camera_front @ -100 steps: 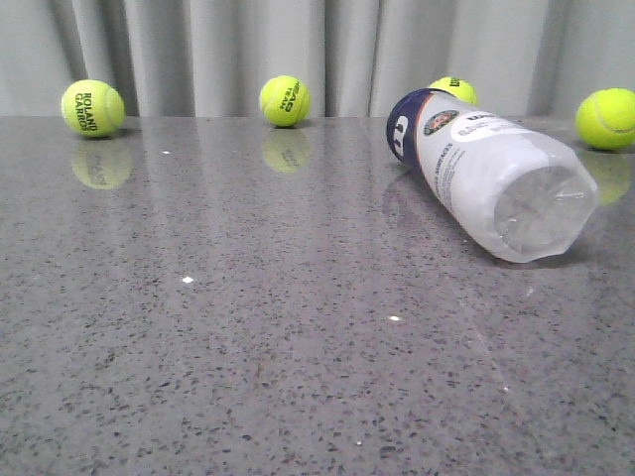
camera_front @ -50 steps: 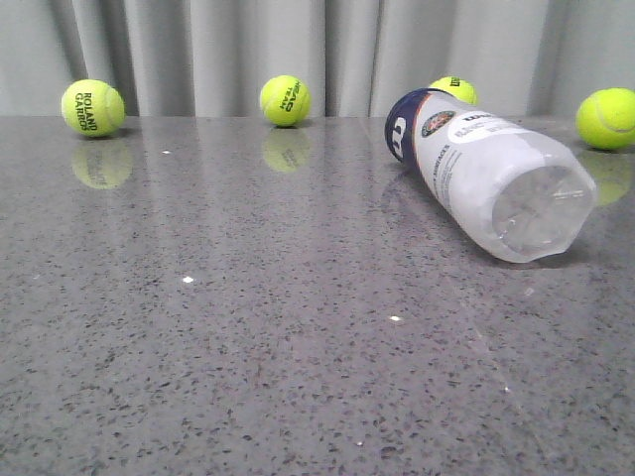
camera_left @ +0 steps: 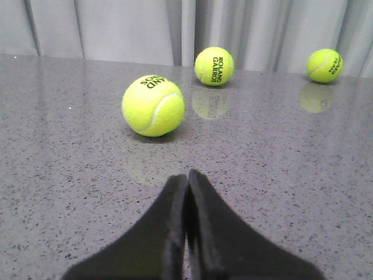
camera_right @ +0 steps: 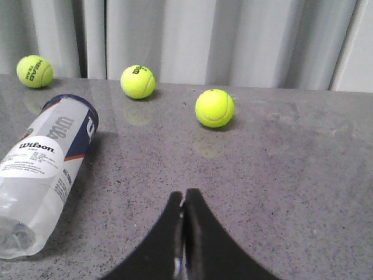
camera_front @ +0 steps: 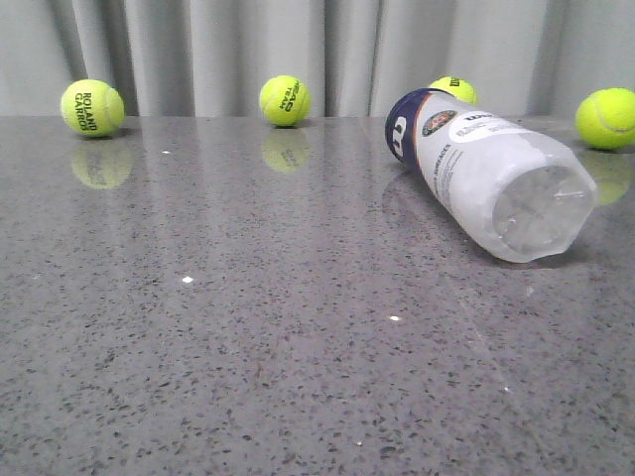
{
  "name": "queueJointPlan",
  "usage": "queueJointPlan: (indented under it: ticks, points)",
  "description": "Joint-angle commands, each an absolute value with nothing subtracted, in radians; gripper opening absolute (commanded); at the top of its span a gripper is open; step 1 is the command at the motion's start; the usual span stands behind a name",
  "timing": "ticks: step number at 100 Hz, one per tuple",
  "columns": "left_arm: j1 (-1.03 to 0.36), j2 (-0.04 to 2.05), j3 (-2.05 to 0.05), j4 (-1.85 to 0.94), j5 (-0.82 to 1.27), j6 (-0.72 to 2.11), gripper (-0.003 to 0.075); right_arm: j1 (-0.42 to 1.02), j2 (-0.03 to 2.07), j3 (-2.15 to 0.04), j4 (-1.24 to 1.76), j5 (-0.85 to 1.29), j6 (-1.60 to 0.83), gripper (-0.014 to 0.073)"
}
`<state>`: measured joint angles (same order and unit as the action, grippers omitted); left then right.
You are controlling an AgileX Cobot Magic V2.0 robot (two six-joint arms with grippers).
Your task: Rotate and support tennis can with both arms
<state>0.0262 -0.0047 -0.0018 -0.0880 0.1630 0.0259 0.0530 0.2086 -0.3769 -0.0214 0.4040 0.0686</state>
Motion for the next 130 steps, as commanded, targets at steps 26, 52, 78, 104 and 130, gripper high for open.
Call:
queueJointPlan:
  ticks: [26, 52, 78, 104, 130]
  points:
    - [0.023, -0.038, 0.045, -0.095, 0.087, 0.018, -0.002, 0.049, 0.524, -0.571, -0.025, 0.48, 0.068, -0.0067]
    - [0.023, -0.038, 0.045, -0.095, 0.087, 0.018, -0.002, 0.049, 0.667, -0.687, 0.0, 0.631, 0.068, 0.0119]
    - [0.023, -0.038, 0.045, -0.095, 0.087, 0.018, -0.002, 0.049, 0.733, -0.79, 0.035, 0.719, 0.068, 0.0617]
    - [0.023, -0.038, 0.045, -0.095, 0.087, 0.018, -0.002, 0.062, 0.844, -0.941, 0.116, 0.885, 0.068, 0.0626]
    - [0.023, -0.038, 0.045, -0.095, 0.087, 0.018, -0.002, 0.137, 1.018, -1.102, 0.155, 0.986, 0.058, 0.0622]
